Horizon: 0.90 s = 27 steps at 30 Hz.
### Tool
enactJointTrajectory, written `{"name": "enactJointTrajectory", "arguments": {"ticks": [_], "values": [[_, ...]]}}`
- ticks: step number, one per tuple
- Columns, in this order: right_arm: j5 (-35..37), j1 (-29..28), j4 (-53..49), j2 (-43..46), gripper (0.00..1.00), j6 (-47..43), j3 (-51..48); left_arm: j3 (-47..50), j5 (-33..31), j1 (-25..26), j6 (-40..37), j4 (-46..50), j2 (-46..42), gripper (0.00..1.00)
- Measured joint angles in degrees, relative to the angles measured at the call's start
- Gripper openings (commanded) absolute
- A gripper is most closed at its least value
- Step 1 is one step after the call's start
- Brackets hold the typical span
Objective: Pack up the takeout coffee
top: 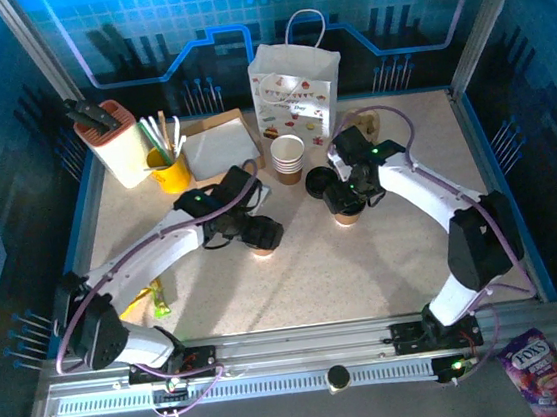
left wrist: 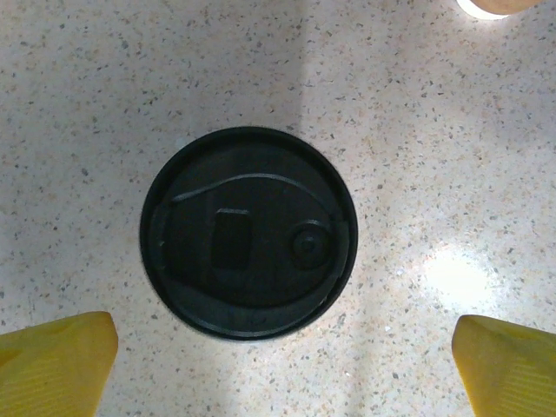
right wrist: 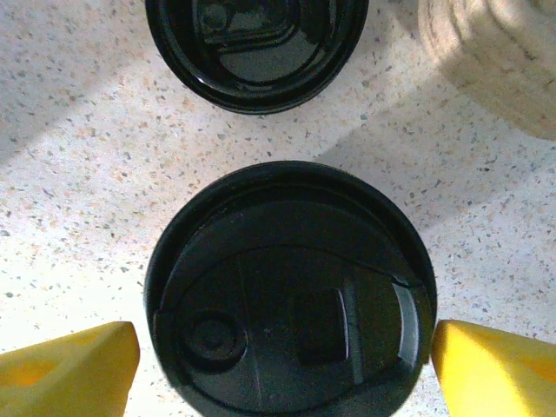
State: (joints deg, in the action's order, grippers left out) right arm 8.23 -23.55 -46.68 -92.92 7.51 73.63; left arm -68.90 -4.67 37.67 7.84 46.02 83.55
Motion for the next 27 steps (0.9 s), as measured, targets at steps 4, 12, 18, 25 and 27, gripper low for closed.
{"name": "enactJointTrajectory", "arguments": {"ticks": [4,12,18,25,27], "values": [[-0.20,0.00,0.09,2.12,0.89,-0.09,0.00,-1.38,-3.65,1.36,0.90,0.02,3.50,1.00],[-0.76,0.00,0.85,3.04,0.89,-0.09,0.00,-1.75,-7.63,1.51,1.70,-0.02,6.51,0.99],[-1.20,0.00,0.87,3.04,0.89,-0.09,-0.02,-1.79,-7.61,1.51,2.43,-0.13,8.28,0.91],[-1.20,0.00,0.90,3.04,0.89,-0.09,-0.02,-1.84,-7.56,1.51,2.56,-0.83,8.50,0.85],[-1.18,0.00,0.90,3.02,0.89,-0.09,-0.02,-1.84,-7.56,1.51,2.56,-0.98,8.66,0.83]]}}
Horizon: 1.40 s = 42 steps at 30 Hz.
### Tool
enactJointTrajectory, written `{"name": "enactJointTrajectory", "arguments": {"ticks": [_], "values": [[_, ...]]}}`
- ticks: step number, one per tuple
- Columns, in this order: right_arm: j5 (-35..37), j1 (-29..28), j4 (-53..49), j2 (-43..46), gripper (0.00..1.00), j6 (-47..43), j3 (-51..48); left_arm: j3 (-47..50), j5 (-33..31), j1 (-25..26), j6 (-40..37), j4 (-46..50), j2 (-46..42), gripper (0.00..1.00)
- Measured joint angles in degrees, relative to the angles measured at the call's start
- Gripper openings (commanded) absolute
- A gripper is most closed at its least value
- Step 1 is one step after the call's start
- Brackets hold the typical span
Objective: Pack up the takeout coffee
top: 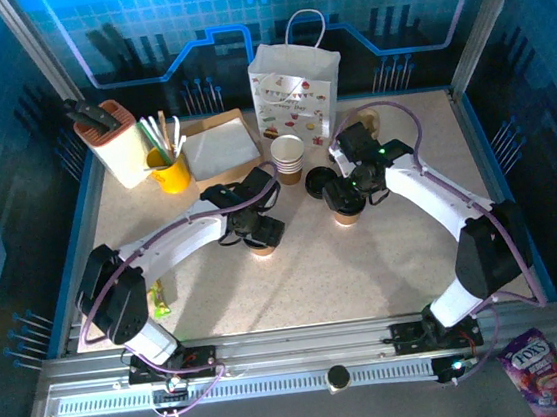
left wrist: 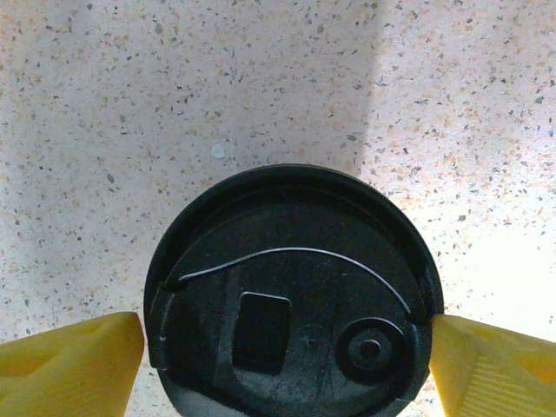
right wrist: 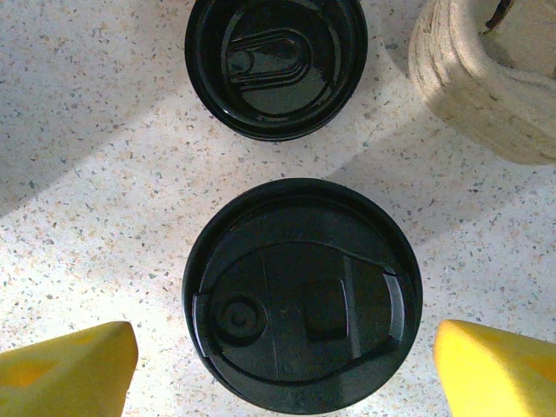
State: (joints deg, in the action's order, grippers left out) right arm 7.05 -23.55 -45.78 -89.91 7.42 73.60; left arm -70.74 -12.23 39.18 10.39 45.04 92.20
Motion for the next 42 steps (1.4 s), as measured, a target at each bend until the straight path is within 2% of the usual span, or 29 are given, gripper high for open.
{"name": "enactJointTrajectory", "arguments": {"ticks": [4,15,20,28,34,42], "values": [[0.00,0.00,-0.02,0.00,0.89,0.00,0.00,0.00,0.02,0.00,0.00,-0.37,0.33,0.79],[0.00,0.00,-0.02,0.00,0.89,0.00,0.00,0.00,0.07,-1.14,0.00,-0.74,0.55,0.77],[0.00,0.00,0.02,0.04,0.90,0.02,0.00,0.00,0.04,-4.35,0.09,-0.79,0.42,0.78],[-0.17,0.00,2.03,3.69,0.90,0.24,-0.63,-2.01,0.48,-12.37,0.70,-2.03,0.50,0.79],[-0.17,0.00,4.17,7.02,0.90,0.26,-1.20,-8.63,0.44,-14.73,0.39,-2.12,5.31,0.79],[-0.26,0.00,4.72,7.19,0.90,0.48,-2.16,-9.75,0.42,-15.67,-0.02,-1.31,8.68,0.82]]}}
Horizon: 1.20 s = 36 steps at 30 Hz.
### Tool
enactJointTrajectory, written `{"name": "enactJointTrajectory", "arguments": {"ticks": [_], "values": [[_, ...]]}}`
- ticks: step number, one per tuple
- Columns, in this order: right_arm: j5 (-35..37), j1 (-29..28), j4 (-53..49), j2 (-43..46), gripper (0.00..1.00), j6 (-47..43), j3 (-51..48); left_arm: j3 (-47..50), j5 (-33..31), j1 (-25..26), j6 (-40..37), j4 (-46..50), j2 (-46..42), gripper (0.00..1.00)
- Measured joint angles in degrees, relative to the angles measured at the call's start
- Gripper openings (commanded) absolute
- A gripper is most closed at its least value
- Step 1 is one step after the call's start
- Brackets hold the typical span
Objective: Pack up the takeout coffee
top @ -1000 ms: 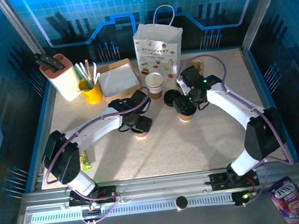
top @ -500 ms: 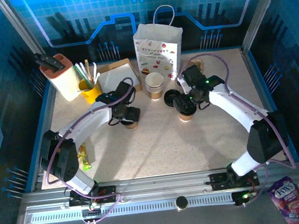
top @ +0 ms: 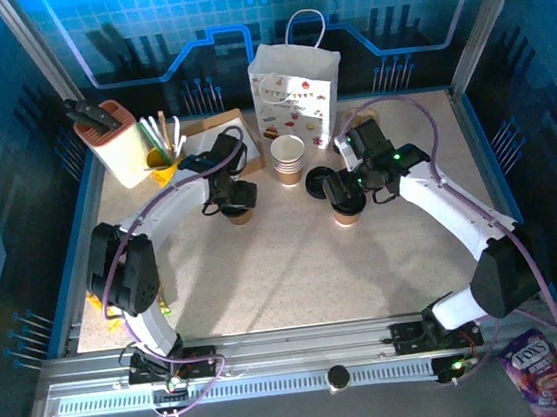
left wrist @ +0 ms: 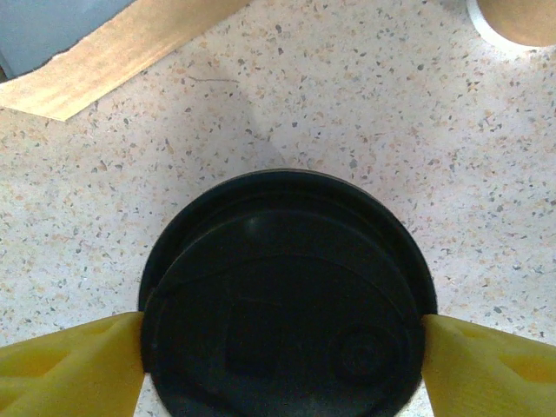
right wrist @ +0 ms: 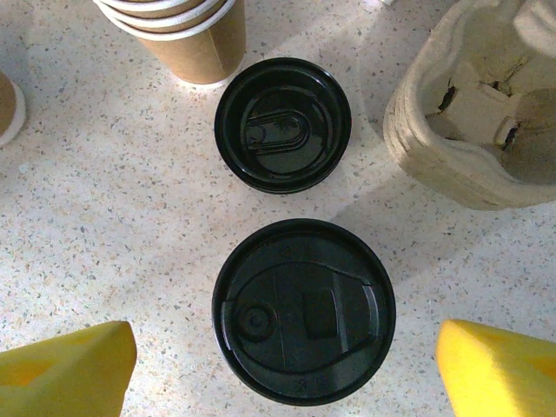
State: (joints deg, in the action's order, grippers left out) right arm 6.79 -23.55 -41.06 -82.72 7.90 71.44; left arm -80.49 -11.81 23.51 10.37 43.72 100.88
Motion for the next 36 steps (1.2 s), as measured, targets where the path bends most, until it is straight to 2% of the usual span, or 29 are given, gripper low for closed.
{"name": "enactJointTrajectory", "arguments": {"ticks": [10,16,21,24,28,33,36], "values": [[-0.44,0.00,0.02,-0.22,0.90,0.20,0.02,-1.88,0.04,0.00,-0.33,0.70,1.33,0.93],[-1.25,0.00,0.22,-0.81,0.90,0.17,2.14,-5.07,0.76,0.00,-0.24,0.98,1.16,0.96],[-1.53,0.46,3.10,-1.03,0.92,-0.57,7.50,-5.11,2.56,0.00,-0.24,-0.50,-4.07,0.98],[-4.76,3.17,6.71,-2.25,0.92,-1.09,12.17,-2.08,5.35,0.00,0.04,-4.52,-12.41,1.00],[-11.61,7.76,12.55,-6.84,0.80,-1.84,19.67,-0.63,8.81,0.02,0.22,-8.59,-21.81,1.00],[-18.84,9.62,19.12,-13.75,0.74,-4.85,25.66,-3.50,11.13,0.02,0.24,-8.70,-21.38,1.00],[-20.72,9.75,20.11,-18.14,0.71,-7.23,29.55,-3.74,12.96,0.02,0.26,-7.58,-19.93,1.00]]}}
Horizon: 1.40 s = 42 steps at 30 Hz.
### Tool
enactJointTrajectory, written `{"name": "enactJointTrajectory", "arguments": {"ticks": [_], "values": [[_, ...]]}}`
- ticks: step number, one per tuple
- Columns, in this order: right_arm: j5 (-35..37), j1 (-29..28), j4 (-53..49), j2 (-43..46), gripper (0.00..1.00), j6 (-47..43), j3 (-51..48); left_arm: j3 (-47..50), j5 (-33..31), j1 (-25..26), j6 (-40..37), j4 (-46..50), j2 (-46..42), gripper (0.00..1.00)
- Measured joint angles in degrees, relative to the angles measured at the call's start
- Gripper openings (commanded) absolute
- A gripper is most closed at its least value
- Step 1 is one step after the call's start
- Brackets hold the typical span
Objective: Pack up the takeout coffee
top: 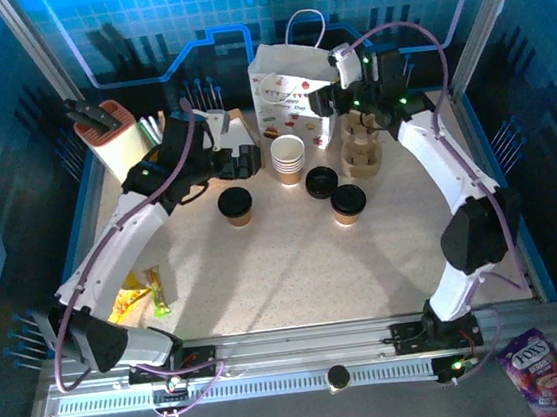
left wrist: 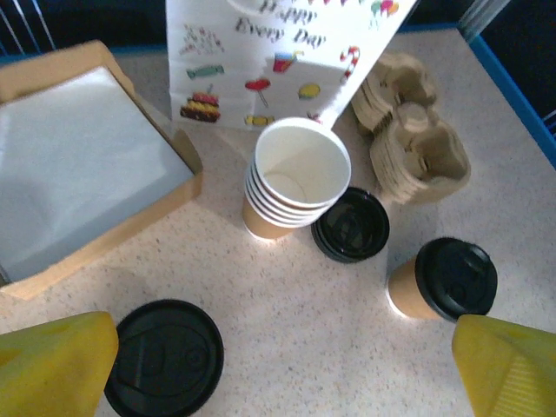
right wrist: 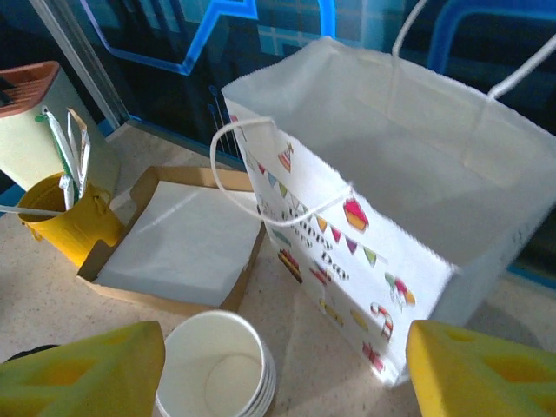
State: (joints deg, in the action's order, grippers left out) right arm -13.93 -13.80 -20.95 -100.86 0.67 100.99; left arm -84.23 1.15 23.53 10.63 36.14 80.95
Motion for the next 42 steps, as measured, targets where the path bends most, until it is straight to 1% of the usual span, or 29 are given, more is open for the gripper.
{"name": "enactJointTrajectory", "arguments": {"ticks": [6,10,18,23,36,42], "values": [[-0.02,0.02,-0.48,-6.99,0.66,-4.61,6.67,0.00,1.33,0.00,0.37,0.28,0.35,1.00],[0.31,0.02,-3.41,-12.22,0.64,-7.87,14.12,-0.02,1.77,0.00,1.31,0.28,1.57,1.00],[1.55,0.04,-13.51,-22.91,0.58,-14.36,32.22,-0.02,1.73,0.00,1.40,0.48,2.43,1.00],[1.60,0.07,-19.82,-27.45,0.54,-17.42,40.52,0.00,1.75,-0.02,1.31,0.46,2.43,1.00],[1.70,0.02,-25.66,-32.00,0.40,-22.43,47.28,0.07,1.77,0.00,1.29,0.48,2.84,1.00],[1.66,-0.07,-26.49,-33.00,0.35,-24.52,47.84,0.07,1.79,0.00,1.27,0.48,3.43,1.00]]}}
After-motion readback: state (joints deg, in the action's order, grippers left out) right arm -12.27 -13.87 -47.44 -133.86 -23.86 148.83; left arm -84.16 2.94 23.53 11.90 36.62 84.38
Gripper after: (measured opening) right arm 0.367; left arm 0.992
